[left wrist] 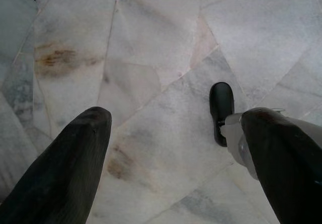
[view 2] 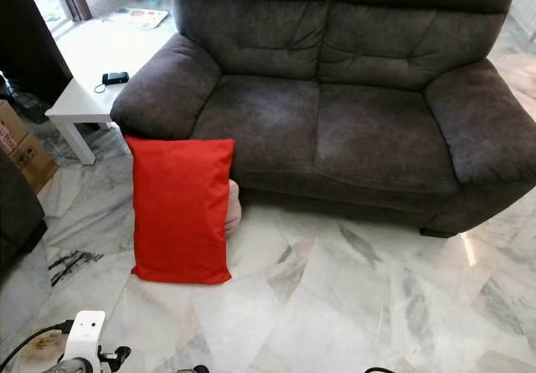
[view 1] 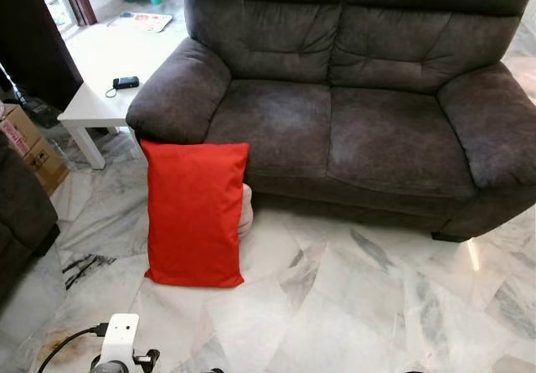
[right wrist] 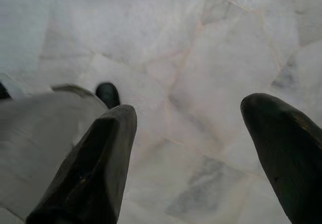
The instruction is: Move the pillow to the sofa from floor
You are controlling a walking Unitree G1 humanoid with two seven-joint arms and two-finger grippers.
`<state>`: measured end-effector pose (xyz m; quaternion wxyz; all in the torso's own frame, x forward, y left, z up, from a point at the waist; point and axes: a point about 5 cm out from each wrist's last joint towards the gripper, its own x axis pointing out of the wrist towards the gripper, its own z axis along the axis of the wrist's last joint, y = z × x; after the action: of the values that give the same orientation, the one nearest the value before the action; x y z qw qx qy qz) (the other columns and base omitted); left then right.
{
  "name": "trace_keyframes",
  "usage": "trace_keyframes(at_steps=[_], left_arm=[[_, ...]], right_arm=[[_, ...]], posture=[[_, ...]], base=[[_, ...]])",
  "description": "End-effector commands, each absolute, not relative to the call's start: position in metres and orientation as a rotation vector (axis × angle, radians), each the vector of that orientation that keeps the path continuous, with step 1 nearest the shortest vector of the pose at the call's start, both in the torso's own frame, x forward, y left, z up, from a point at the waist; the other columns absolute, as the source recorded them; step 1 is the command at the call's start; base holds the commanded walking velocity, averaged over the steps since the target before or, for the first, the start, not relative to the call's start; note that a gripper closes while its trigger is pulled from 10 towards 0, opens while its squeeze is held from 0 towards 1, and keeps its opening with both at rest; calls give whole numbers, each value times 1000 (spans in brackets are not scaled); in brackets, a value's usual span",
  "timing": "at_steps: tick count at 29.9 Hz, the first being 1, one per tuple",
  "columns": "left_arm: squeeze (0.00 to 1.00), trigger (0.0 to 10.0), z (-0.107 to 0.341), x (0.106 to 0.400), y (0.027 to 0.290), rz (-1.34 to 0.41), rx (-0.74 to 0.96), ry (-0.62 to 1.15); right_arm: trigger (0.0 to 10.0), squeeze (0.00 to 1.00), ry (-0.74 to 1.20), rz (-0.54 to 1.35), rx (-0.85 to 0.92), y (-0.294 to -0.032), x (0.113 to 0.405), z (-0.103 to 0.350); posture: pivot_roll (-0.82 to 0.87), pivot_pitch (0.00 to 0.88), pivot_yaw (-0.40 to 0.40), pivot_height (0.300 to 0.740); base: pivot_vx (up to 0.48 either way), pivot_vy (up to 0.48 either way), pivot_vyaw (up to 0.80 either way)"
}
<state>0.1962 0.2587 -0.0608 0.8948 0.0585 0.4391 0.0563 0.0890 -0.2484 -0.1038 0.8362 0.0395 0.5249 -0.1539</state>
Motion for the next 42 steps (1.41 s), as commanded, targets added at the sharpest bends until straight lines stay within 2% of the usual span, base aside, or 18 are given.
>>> trace_keyframes(at_steps=[1, 5, 6, 12, 22, 29, 42], left_arm=[[0, 10000, -64, 189, 261, 120, 113, 934], [0, 10000, -64, 189, 261, 120, 112, 934], [0, 10000, -64, 189, 261, 121, 109, 938], [0, 10000, -64, 190, 260, 120, 102, 939], [0, 10000, -64, 190, 260, 133, 104, 937], [0, 10000, -64, 190, 260, 129, 103, 937], [0, 10000, -64, 190, 259, 118, 104, 942]], right_arm=[[10000, 0, 1066, -312, 97, -246, 104, -101], [10000, 0, 1036, -293, 112, -243, 115, -98], [10000, 0, 1008, -281, 122, -241, 126, -95], [10000, 0, 999, -253, 127, -235, 139, -93], [10000, 0, 1008, -242, 117, -245, 125, -94], [10000, 0, 984, -213, 107, -244, 127, -93], [10000, 0, 994, -215, 134, -242, 126, -94]], posture=[[53, 98, 6, 740], [56, 98, 2, 740], [60, 99, -2, 740], [68, 100, -10, 740], [66, 99, -11, 740], [67, 88, -12, 740], [65, 74, -10, 740]], base=[[0, 0, 0], [0, 0, 0], [0, 0, 0], [0, 0, 0], [0, 0, 0], [256, 0, 453], [265, 0, 0]])
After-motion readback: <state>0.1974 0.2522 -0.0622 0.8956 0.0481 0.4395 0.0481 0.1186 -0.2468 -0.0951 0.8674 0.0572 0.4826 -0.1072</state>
